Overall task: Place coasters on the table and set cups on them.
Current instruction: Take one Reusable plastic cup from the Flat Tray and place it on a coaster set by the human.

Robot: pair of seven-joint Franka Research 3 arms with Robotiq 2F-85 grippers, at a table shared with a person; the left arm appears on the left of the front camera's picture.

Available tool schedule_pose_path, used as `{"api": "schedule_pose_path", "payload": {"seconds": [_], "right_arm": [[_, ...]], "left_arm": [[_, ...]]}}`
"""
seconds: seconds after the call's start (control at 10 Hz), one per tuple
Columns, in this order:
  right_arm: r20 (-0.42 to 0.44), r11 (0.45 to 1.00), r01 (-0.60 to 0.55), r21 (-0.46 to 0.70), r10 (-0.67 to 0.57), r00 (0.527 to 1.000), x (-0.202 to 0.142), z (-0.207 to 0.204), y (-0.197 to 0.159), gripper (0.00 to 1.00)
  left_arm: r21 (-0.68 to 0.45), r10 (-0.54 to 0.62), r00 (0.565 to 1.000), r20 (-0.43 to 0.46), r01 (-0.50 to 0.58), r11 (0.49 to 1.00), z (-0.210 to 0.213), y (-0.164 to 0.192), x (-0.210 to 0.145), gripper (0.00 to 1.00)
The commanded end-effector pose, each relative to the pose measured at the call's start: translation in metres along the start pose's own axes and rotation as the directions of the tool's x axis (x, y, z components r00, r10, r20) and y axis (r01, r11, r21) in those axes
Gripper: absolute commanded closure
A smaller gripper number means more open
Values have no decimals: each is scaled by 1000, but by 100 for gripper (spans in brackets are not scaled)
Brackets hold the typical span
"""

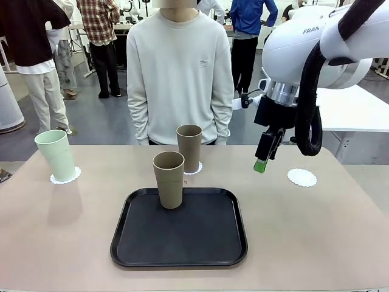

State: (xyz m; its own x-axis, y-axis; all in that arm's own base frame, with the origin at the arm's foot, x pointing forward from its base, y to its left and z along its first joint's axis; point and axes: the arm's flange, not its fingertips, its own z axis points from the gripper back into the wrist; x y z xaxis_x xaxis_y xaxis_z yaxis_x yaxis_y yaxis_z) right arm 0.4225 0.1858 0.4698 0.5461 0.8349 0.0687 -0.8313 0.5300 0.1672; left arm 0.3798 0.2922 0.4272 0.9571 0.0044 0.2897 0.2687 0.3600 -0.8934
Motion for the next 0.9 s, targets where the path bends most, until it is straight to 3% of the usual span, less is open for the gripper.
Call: {"api": "schedule_pose_path", "payload": {"seconds": [0.0, 0.5, 0.6, 0.7, 0.8], "right_arm": [[1, 1000, 9, -12, -9, 1000, 2, 7, 0, 0], [6, 1000, -1, -6, 1, 1000, 1, 4, 0, 0], [148, 925, -349, -151, 371, 917, 0, -4, 13, 0], [321, 843, -493, -215, 538, 780, 4, -27, 12, 0], [420, 805, -526, -274, 592, 687, 6, -39, 11, 0]], "left_arm": [[-9, 1, 1000, -2, -1, 1000, 2, -2, -1, 0], [-9, 1, 1000, -2, -1, 1000, 2, -2, -1, 0], [-9, 1, 1000, -2, -1, 1000, 2, -2, -1, 0], [-9, 1, 1000, -2, -1, 1000, 2, -2, -1, 0], [-9, 1, 1000, -2, -1, 1000, 2, -2, -1, 0]]}}
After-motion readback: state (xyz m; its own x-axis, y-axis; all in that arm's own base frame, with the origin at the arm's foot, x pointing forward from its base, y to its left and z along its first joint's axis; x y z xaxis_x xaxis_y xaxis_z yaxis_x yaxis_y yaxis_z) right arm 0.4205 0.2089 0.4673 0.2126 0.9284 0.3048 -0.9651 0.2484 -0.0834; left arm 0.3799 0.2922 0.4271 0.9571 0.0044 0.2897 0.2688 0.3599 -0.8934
